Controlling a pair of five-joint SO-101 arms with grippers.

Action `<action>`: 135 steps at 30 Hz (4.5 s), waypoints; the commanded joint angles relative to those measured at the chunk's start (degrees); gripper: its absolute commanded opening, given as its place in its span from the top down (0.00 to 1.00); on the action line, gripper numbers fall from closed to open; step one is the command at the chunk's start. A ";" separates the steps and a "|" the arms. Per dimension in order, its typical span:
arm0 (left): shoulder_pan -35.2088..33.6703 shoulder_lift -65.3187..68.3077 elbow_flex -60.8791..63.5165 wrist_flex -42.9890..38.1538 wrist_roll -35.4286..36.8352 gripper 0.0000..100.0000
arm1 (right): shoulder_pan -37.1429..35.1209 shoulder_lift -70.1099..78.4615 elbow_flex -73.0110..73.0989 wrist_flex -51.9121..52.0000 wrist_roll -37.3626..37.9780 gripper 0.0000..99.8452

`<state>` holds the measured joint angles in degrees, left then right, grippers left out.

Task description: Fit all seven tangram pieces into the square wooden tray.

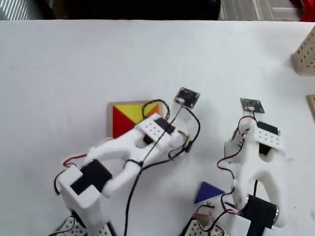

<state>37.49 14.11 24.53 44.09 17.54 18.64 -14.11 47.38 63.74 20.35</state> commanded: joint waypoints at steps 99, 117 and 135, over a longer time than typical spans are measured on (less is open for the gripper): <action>-28.62 -36.00 25.05 11.25 -11.08 0.75 | -0.31 -0.04 1.05 -4.62 0.70 0.87; -34.77 -39.69 24.44 2.46 -10.73 0.96 | -0.31 -0.04 1.05 -4.70 0.70 0.87; -27.82 -20.09 14.77 -4.84 -11.16 0.98 | -0.31 -0.04 1.05 -4.70 0.79 0.87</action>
<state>6.55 -7.87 43.96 40.48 6.99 18.64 -14.11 48.70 59.60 20.35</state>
